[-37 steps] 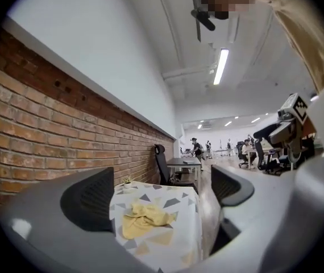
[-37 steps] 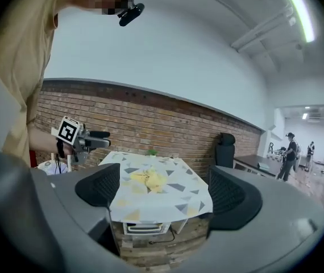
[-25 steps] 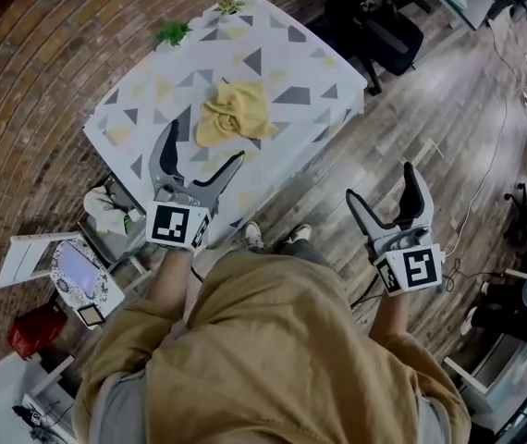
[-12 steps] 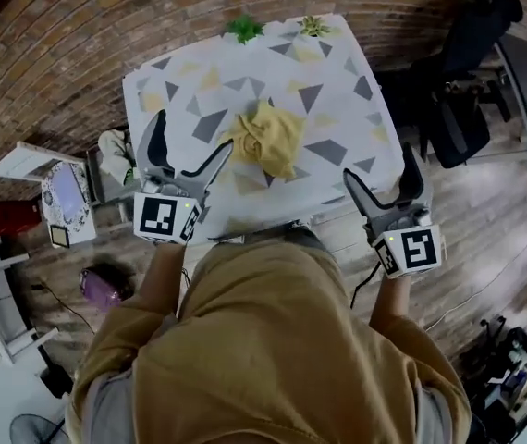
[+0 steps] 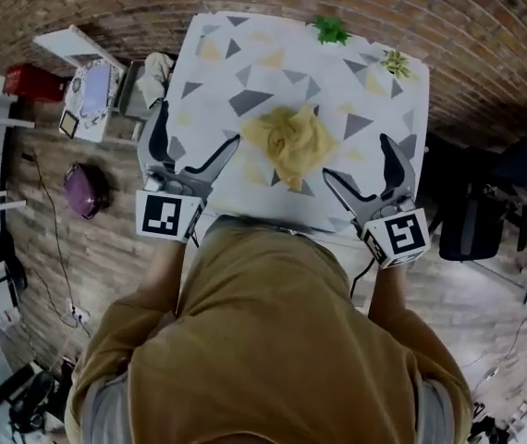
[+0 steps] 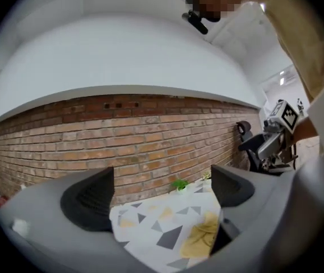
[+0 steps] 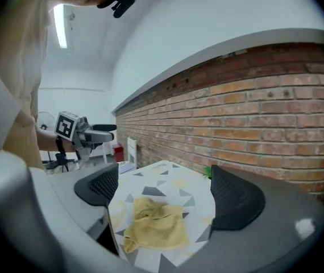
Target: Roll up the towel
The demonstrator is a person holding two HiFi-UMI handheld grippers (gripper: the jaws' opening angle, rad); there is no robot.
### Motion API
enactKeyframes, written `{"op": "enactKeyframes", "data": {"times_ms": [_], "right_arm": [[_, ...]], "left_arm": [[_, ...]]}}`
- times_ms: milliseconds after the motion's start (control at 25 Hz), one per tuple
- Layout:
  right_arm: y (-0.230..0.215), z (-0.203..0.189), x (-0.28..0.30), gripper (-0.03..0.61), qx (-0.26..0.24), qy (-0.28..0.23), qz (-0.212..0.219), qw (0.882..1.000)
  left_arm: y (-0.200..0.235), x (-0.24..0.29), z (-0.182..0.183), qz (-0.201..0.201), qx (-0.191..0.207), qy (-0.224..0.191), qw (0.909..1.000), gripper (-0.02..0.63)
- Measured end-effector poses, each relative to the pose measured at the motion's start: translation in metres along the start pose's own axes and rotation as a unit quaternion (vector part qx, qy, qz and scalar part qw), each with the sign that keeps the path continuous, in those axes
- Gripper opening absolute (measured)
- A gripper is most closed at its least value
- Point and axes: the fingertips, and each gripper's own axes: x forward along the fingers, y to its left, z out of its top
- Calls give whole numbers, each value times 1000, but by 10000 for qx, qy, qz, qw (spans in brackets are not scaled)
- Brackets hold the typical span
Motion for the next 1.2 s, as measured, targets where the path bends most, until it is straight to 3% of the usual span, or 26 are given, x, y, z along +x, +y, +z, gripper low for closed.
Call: {"op": "enactKeyframes", "data": {"times_ms": [320,480,680,800,880,1000,1200], "right_arm": [[43,-15,61,482,-294,425,1276,9905],[60,-37,77,482,-694,870,1403,9838],[93,-69,67,480,-974,1629,1335,9727],[97,-85,50,480,-1134,1933,912,9703],[102,-96,41,479,-1040,2004,643,9720],[110,-120,33,477,-1025,2154,360,9705],[112,-149,31,474,-983,2281,52,9686]], "left_arm": [[40,-70,-21,1191,-30,398,9921,563],[42,-89,-42,1102,46,567,9923,563],[32,-78,-77,210,-186,816,9963,563],[3,-60,-94,-639,-299,866,9937,563],[-26,-49,-112,-1416,-212,920,9854,561],[-70,-32,-139,-2462,203,927,9646,561],[-124,-23,-176,-3350,471,1317,9318,561]]}}
